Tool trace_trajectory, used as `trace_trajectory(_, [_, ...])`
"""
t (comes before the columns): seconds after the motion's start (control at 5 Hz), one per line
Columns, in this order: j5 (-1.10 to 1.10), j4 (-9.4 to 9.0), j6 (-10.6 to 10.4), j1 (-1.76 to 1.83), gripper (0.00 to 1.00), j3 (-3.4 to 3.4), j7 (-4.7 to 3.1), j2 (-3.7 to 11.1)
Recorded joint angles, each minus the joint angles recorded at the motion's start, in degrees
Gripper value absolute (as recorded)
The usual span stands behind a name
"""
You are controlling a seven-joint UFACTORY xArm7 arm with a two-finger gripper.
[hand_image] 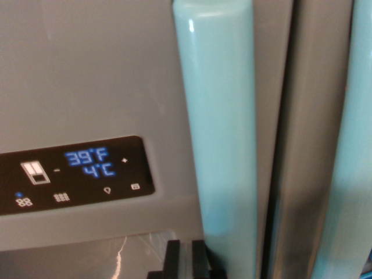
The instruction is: Close fridge door
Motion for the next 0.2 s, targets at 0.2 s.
trace_trajectory(0.2, [0.0, 0.0, 0.0, 0.0, 1.0, 0.0, 0.0, 0.0])
